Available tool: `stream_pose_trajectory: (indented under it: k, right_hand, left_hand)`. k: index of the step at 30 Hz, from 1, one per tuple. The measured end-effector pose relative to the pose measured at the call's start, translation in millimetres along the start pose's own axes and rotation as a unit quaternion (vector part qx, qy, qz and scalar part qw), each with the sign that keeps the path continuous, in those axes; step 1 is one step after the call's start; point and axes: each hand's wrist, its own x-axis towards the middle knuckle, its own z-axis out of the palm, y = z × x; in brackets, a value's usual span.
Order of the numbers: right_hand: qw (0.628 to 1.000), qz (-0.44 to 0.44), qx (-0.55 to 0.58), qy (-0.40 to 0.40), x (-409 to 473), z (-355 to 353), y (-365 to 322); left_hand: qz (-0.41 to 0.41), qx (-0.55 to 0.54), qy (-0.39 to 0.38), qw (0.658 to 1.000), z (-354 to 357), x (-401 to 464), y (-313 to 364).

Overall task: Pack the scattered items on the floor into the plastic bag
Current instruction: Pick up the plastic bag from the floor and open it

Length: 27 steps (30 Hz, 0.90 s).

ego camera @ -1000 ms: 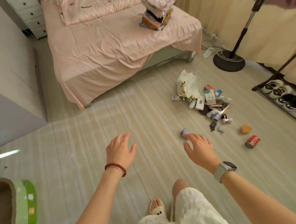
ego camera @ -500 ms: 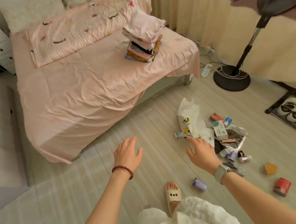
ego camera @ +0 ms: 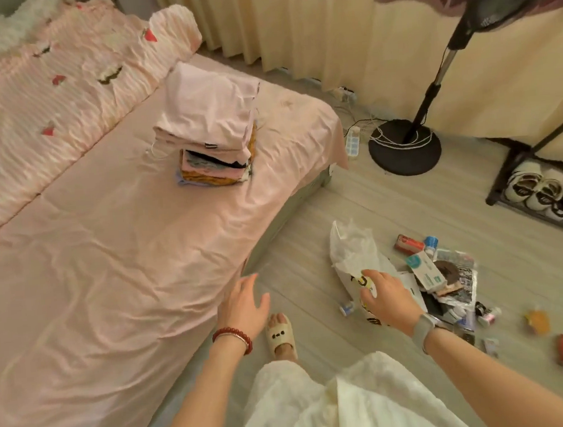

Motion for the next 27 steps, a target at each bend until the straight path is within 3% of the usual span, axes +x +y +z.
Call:
stream_pose_trajectory:
  k: [5,11,17,24,27]
  right_hand:
    - [0.986,0.096,0.127,0.055,65,-32,-24]
    - [0.931,0.240,0.253,0.111,114,-48,9]
    - [0.875,0.334,0.333,0.110,207,-22,76]
    - [0.802,0.417,0.420,0.081,347,63,156]
    - [0.806,0.432,0.400,0.057,409,111,186]
  left_hand:
    - [0.091,0.087,-0.068,0.990,-44,133,38]
    - [0.222,0.159,-0.174,0.946,-18,252,135]
    - [0.235,0.168,-0.245,0.926,74,358,199]
    - [0.220,0.178,-0.307,0.909,218,462,198]
    - [0.225,0.198,-0.323,0.898,275,501,178]
